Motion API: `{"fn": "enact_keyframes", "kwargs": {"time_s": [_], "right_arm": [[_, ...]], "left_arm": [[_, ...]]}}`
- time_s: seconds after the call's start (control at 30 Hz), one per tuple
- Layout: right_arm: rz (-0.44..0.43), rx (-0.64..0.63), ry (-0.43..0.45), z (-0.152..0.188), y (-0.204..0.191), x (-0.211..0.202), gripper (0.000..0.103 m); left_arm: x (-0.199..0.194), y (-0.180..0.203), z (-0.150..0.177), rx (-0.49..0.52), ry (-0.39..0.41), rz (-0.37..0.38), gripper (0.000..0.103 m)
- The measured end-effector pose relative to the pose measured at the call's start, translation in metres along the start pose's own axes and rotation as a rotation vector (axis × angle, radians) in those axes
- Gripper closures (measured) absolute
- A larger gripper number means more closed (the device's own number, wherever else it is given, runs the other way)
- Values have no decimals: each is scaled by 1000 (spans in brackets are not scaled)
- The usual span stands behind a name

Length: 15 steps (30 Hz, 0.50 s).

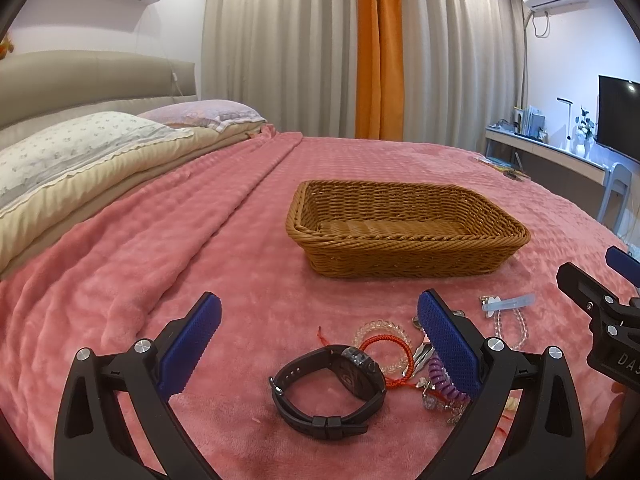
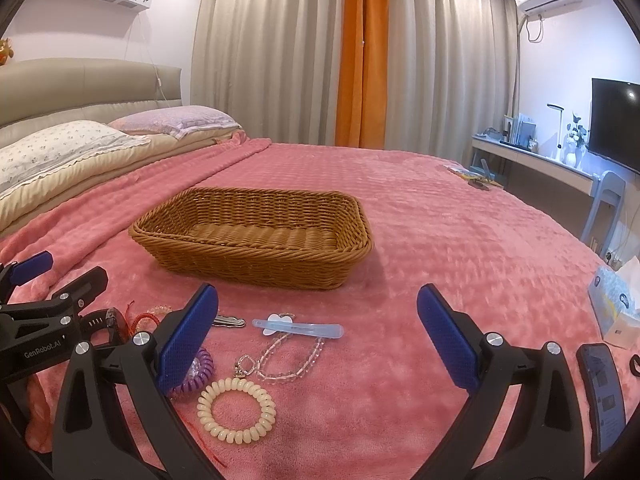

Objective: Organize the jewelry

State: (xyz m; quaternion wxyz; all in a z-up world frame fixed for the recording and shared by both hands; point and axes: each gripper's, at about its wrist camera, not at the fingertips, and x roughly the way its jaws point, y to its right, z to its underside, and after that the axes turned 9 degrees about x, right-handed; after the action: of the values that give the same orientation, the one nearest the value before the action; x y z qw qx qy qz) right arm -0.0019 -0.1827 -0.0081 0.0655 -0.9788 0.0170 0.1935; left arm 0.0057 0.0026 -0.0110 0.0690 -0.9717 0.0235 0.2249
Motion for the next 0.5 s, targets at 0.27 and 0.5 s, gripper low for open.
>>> {"fn": "enact_keyframes", "kwargs": {"time_s": [0.27,0.5], "right_arm": [[-1,-1,0,0,0,0,8],[4,10,-1,5,3,9,8]], "left_arm": [[1,-2,2,-9,-1,8,7],[12,-14,13,-88,-23,18,7]]}}
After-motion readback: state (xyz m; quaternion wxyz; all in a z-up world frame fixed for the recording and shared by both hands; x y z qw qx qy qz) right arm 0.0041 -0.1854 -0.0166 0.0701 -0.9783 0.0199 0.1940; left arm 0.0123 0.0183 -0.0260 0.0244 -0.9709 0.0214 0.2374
